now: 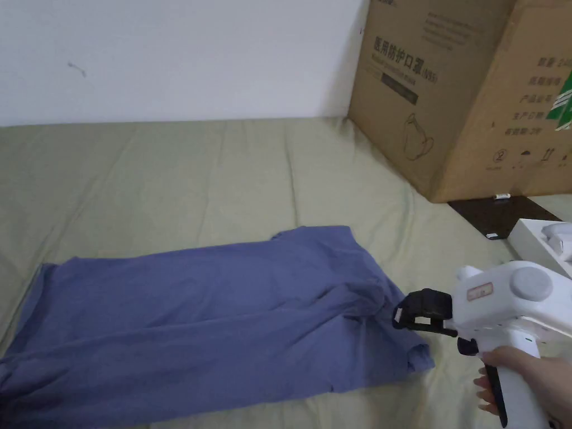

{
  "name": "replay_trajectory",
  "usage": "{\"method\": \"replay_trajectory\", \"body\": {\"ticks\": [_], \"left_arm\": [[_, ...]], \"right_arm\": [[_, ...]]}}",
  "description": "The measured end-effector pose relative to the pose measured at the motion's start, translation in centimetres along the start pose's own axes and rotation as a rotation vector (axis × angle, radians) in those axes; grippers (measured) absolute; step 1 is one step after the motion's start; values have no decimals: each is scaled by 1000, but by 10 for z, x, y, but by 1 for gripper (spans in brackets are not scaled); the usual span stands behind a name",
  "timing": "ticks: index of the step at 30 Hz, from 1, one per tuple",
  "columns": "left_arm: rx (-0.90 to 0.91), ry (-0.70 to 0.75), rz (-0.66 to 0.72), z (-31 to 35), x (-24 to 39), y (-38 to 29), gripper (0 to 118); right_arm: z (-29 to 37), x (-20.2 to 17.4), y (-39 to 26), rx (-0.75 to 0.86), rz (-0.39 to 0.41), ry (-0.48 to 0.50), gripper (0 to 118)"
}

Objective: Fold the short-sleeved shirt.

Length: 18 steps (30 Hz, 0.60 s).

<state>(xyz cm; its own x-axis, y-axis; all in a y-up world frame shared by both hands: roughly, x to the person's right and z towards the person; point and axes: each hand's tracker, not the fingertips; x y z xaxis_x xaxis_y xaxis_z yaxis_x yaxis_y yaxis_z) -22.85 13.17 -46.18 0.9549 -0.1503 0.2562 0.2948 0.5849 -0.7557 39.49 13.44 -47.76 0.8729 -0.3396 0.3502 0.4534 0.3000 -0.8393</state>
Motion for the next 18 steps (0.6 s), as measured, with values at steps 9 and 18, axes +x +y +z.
{"method": "replay_trajectory", "body": {"ticks": [9,18], "left_arm": [[-58,-34,54,-16,-4,-8,5],[-65,-51,56,26,-4,-7,5]], "right_arm": [[-27,3,-5,-14,55,-54,5],[55,9,-42,52,137,-12,5]]}}
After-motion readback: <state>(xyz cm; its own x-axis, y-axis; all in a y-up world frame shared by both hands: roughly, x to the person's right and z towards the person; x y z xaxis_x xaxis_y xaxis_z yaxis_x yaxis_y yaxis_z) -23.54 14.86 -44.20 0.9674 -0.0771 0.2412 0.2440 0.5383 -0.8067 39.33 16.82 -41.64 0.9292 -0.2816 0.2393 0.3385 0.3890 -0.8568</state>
